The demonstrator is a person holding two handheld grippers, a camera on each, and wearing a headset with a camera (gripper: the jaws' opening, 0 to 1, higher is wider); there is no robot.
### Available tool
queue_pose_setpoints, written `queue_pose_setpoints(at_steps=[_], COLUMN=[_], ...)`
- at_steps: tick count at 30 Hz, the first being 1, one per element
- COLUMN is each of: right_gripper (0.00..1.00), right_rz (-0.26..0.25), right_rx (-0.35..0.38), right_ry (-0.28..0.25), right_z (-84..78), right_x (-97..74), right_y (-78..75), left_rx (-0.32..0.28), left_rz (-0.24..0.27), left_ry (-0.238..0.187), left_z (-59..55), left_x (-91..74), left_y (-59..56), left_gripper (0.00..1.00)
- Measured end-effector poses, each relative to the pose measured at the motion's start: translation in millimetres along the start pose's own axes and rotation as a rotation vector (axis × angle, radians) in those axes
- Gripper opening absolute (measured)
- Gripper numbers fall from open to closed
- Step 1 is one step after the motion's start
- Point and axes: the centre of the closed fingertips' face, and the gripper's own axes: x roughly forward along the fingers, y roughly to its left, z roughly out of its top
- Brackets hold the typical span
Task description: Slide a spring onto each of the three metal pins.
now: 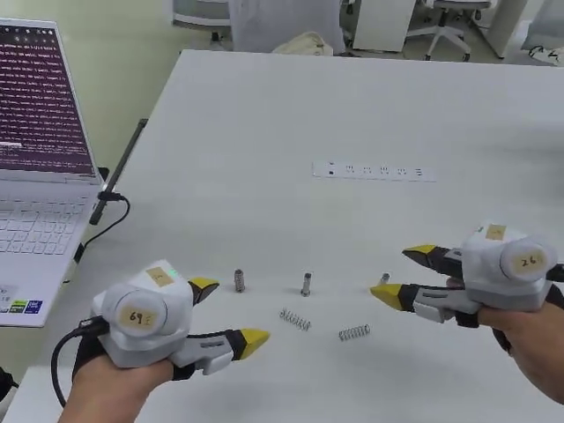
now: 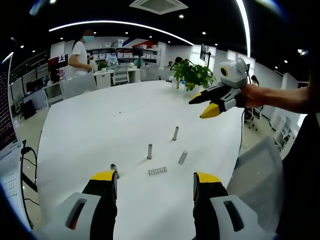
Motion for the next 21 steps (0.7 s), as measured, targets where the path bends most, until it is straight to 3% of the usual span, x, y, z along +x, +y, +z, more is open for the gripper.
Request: queue_pose_setpoints(at_steps=[11,21], right_gripper=[0.56,0.59], right_rz=[-0.023,-0.059], right_rx=[0.056,0.099], right_ry=[-0.009,-0.006], right_z=[-23.1,-36.0], right_x=[-26.5,-42.1], right_y=[20.0,22.0], left_rx=[0.003,0.055], left_rz=[-0.007,-0.061], left_ry=[0.014,0.038], left_z=[-3.3,2.3], left_x=[4.2,19.8], left_y=[1.1,-6.5], left_gripper=[0.57,0.57])
